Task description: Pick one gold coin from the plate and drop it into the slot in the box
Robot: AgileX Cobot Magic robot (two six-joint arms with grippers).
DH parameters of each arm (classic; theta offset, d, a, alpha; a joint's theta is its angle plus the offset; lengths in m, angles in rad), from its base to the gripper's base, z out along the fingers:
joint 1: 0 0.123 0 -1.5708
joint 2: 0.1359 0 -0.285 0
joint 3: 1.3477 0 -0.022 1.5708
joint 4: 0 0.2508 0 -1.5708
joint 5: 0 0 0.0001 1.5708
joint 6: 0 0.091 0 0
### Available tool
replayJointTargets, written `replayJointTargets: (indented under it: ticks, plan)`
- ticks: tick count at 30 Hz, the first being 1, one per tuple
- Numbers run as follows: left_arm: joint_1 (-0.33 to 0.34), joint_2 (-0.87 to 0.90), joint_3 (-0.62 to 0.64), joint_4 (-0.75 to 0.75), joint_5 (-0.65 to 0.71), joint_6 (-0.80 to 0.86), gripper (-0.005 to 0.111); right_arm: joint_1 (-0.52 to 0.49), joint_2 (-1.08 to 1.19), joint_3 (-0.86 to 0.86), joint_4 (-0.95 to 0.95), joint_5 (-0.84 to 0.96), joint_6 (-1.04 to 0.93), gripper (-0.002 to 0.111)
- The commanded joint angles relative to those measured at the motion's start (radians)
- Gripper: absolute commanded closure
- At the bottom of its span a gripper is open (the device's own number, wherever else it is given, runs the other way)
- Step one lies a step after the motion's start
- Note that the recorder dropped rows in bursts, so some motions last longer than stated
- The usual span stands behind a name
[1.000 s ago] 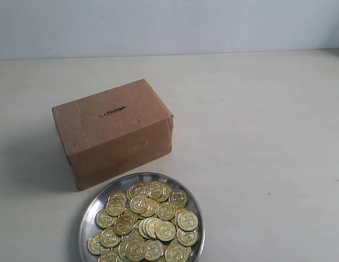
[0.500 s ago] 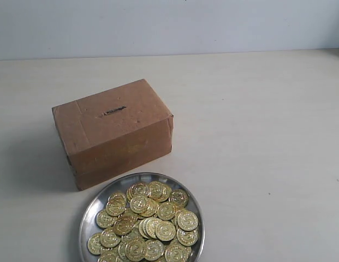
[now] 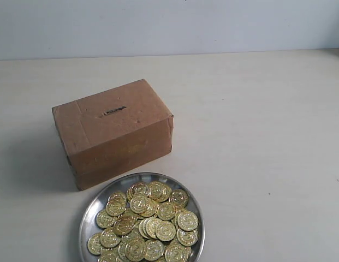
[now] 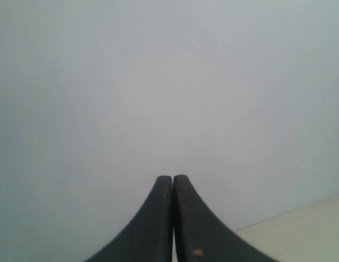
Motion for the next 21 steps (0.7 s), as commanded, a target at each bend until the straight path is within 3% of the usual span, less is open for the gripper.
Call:
replayJointTargets:
  ticks: [1,6,11,17,21]
  plan:
    - [-0.006,-0.004,0.003,-0.003,-0.009,0.004,0.107,-0.006,-0.005,-0.091,-0.009,0.078,0.062,0.108]
    - [-0.006,-0.004,0.003,-0.003,-0.009,0.004,0.107,-0.006,0.033,-0.316,-0.009,0.433,-0.005,0.108]
    - [-0.006,-0.004,0.003,-0.003,-0.009,0.004,0.107,-0.006,0.194,-0.544,0.062,0.843,-0.422,0.108]
    - [-0.006,-0.004,0.003,-0.003,-0.009,0.004,0.107,-0.006,0.438,-0.737,0.328,1.122,-0.906,0.108]
    - [-0.006,-0.004,0.003,-0.003,-0.009,0.004,0.107,-0.006,0.617,-0.808,0.421,1.262,-0.937,0.108]
